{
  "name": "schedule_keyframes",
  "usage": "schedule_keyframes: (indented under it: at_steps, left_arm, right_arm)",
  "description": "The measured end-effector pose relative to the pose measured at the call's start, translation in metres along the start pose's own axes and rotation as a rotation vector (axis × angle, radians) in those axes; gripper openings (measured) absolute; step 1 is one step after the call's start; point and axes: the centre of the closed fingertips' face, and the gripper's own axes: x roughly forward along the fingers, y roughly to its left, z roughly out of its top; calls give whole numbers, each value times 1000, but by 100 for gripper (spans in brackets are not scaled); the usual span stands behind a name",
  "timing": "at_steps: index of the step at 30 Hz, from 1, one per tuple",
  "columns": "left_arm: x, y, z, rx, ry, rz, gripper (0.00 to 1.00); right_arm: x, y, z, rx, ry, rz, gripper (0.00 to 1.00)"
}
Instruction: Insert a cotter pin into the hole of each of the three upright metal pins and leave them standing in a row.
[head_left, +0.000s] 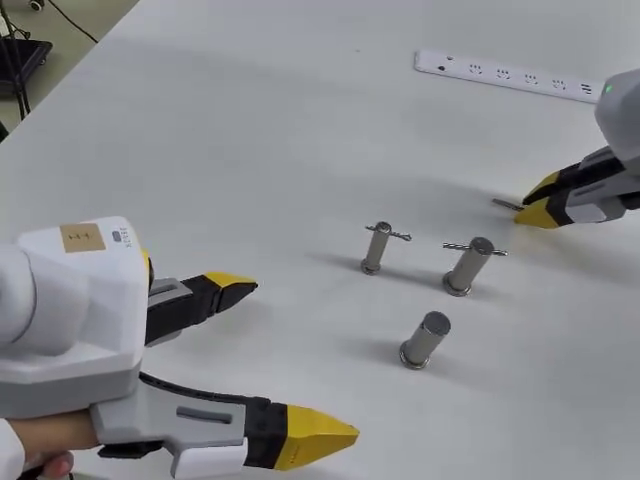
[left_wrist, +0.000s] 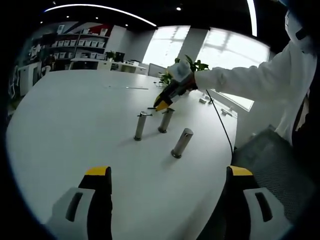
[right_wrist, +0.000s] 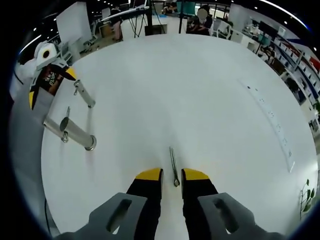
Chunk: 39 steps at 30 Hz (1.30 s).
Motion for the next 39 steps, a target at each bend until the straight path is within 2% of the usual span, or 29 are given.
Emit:
schedule_keyframes:
  at_steps: [1,7,11,17,18,22,28,30,35,39]
  left_arm:
    - [0,1,0,2,1,3,94]
    - [1,0,0,0,2,0,93]
    - [0,0,-1,1,2,1,93]
    - [0,0,-4,-11,11,-1,90]
    - [-1,0,-3,-19,5,-1,90]
    - [-1,-1,-2,-18,-2,-5,90]
    - [0,-2,-3,-15,7,-11,89]
    - [1,-3,-1,-14,-3,-18,87]
    - [1,-2,1,-16,-11,-16,87]
    - [2,-2,2,-25,-15,-20,87]
  right_arm:
    - [1,3,0,-7,4,12,6]
    - [1,1,0,-33,28,8,4]
    - [2,-1,0,-25,32,5,2]
    - [3,-3,0,-35,47,-11,0]
    - [3,-5,0,-48,53,-27,0]
    - [4,-5,-1,-66,64,-30,0]
    - [4,-6,-1,-27,69,-47,0]
    - [5,-10,-2,-1,73,-50,0]
    - [6,-8,-3,-47,92,-59,0]
    - [5,-11,-5,-10,98,-82,0]
